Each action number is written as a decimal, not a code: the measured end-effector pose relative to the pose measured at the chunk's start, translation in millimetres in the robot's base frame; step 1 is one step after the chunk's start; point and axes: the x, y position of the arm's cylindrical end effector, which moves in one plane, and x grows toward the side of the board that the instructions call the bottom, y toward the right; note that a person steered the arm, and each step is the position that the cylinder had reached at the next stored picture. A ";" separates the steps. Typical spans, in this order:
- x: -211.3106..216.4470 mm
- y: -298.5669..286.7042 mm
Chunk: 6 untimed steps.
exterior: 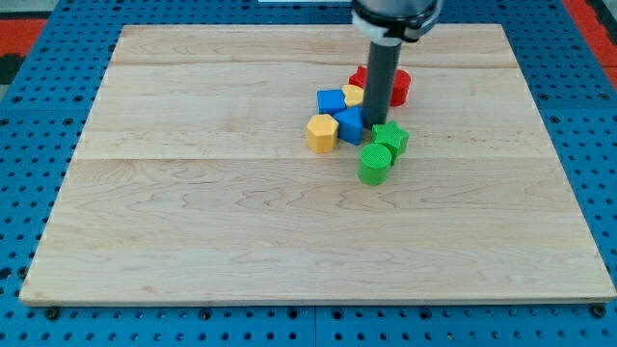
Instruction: Place the heart at the bottom left of the red star
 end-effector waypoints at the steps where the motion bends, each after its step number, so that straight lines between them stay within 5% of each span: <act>1: -5.2 15.4; 3: 10.9 -31.4; 5: -41.6 48.9; 6: -63.7 11.2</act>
